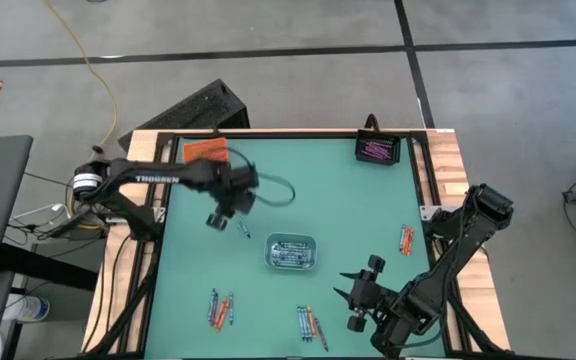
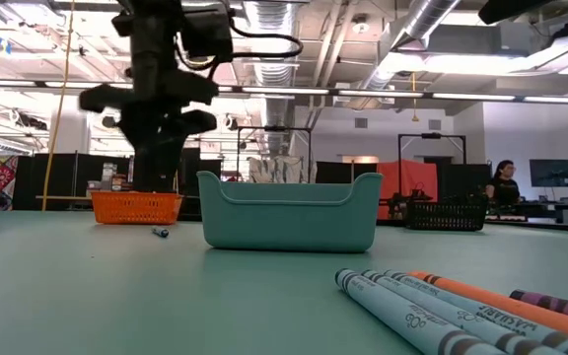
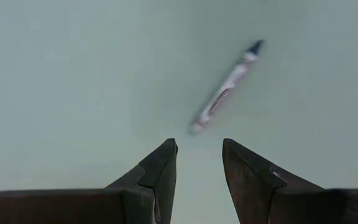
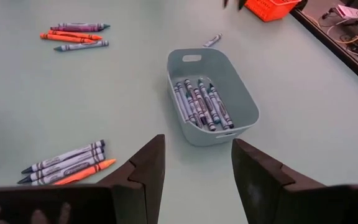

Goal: Sort crayons
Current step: Put the blue crayon into the blue bin

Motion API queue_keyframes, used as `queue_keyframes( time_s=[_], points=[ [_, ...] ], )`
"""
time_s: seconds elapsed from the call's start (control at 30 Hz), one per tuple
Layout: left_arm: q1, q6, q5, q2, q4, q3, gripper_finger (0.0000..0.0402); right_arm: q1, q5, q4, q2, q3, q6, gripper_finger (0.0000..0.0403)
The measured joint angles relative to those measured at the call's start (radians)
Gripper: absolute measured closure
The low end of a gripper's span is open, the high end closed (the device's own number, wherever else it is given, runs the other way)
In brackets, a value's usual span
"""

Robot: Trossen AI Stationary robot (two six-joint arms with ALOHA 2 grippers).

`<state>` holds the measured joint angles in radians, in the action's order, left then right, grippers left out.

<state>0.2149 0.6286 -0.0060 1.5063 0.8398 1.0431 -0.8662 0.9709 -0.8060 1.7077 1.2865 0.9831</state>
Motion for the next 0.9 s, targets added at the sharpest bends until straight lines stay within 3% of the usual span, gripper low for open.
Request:
queue_keyframes(
  time_s=[0.33, 0.9],
  points=[
    [-0.13, 0.025, -0.026, 0.001, -0.269, -0.183, 0.0282, 0.006, 0.0, 0.042, 0.0, 0.0, -0.054, 0.0226],
    [-0.04, 0.076, 0.036, 0.001, -0.388, -0.296, 0.0288, 0.019, -0.001, 0.088, 0.0, 0.0, -0.076, 0.0226]
  ],
)
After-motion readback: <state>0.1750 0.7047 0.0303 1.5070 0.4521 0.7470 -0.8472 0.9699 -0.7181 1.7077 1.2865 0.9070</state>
